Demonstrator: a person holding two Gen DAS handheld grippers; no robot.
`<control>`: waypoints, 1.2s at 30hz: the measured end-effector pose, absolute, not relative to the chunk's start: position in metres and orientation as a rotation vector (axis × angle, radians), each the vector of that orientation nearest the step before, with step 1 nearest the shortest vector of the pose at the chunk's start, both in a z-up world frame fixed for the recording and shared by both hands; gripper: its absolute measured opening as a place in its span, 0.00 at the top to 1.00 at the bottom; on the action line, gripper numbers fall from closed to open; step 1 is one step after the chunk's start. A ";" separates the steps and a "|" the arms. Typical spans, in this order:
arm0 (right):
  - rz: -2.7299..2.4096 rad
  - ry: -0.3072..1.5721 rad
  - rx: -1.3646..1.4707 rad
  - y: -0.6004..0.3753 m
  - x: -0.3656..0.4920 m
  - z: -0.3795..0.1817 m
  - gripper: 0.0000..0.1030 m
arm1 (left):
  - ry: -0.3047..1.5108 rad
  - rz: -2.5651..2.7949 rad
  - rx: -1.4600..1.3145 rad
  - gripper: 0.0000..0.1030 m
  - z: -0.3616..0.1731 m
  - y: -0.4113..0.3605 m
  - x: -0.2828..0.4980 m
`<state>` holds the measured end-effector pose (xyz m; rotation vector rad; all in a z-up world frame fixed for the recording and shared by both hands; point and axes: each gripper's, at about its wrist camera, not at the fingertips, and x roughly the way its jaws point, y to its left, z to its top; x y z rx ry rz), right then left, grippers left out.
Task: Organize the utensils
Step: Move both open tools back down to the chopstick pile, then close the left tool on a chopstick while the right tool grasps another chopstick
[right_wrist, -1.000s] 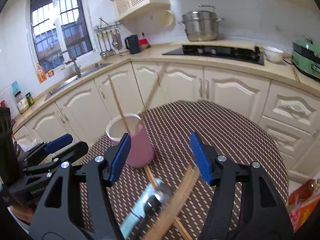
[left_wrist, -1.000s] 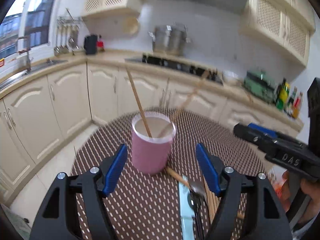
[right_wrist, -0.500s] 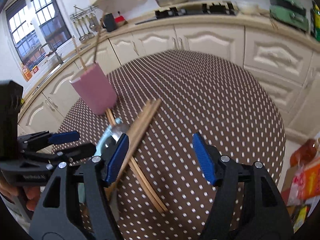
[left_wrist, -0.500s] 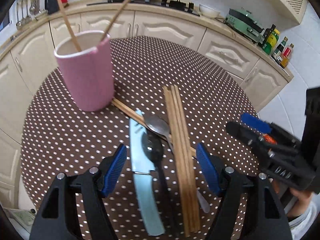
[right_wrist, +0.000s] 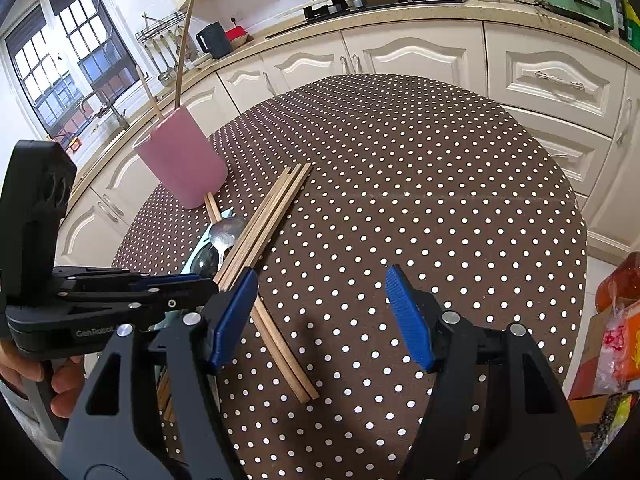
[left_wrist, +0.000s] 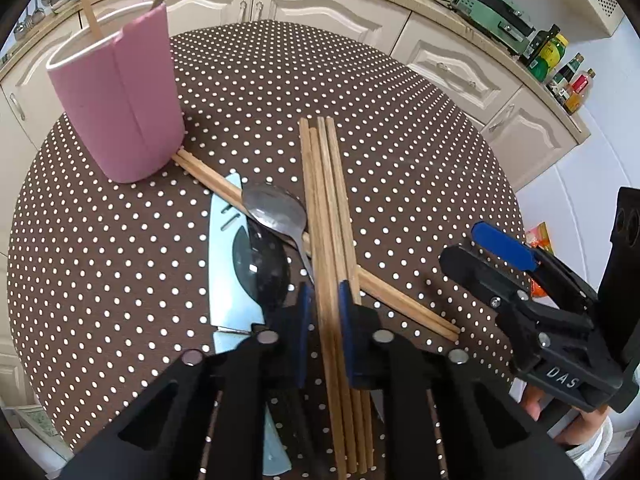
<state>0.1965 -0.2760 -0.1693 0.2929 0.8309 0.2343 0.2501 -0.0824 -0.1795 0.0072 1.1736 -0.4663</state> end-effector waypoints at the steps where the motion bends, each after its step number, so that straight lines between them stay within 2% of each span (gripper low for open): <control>1: 0.236 0.831 0.295 -0.276 0.196 -0.169 0.35 | 1.175 -0.468 0.004 0.92 -0.180 -0.087 0.252; 7: 0.234 0.838 0.297 -0.275 0.199 -0.169 0.35 | 1.157 -0.474 -0.028 1.00 -0.178 -0.085 0.253; 18: 0.254 0.858 0.281 -0.267 0.207 -0.167 0.35 | 1.174 -0.470 -0.090 0.98 -0.179 -0.074 0.255; 19: 0.253 0.860 0.279 -0.267 0.207 -0.167 0.35 | 1.180 -0.478 -0.094 0.93 -0.180 -0.074 0.255; 20: 0.252 0.863 0.279 -0.267 0.207 -0.168 0.35 | 1.186 -0.481 -0.095 0.78 -0.181 -0.073 0.255; 21: 0.250 0.863 0.280 -0.267 0.207 -0.168 0.35 | 1.182 -0.478 -0.094 0.70 -0.182 -0.073 0.254; 23: 0.247 0.867 0.283 -0.267 0.208 -0.169 0.35 | 1.166 -0.476 -0.090 0.67 -0.182 -0.075 0.254; 25: 0.247 0.870 0.281 -0.267 0.208 -0.170 0.35 | 1.168 -0.485 -0.092 0.68 -0.183 -0.075 0.251; 27: 0.250 0.870 0.277 -0.266 0.208 -0.170 0.35 | 1.174 -0.489 -0.092 0.75 -0.183 -0.076 0.250; 28: 0.251 0.871 0.277 -0.266 0.208 -0.170 0.35 | 1.183 -0.493 -0.092 0.82 -0.184 -0.077 0.250; 31: 0.253 0.873 0.274 -0.265 0.209 -0.170 0.35 | 1.187 -0.495 -0.100 0.85 -0.184 -0.078 0.250; 34: 0.255 0.876 0.273 -0.264 0.209 -0.170 0.35 | 1.189 -0.494 -0.117 0.93 -0.183 -0.075 0.252; 36: 0.255 0.878 0.272 -0.264 0.209 -0.170 0.35 | 1.193 -0.499 -0.128 0.93 -0.182 -0.072 0.252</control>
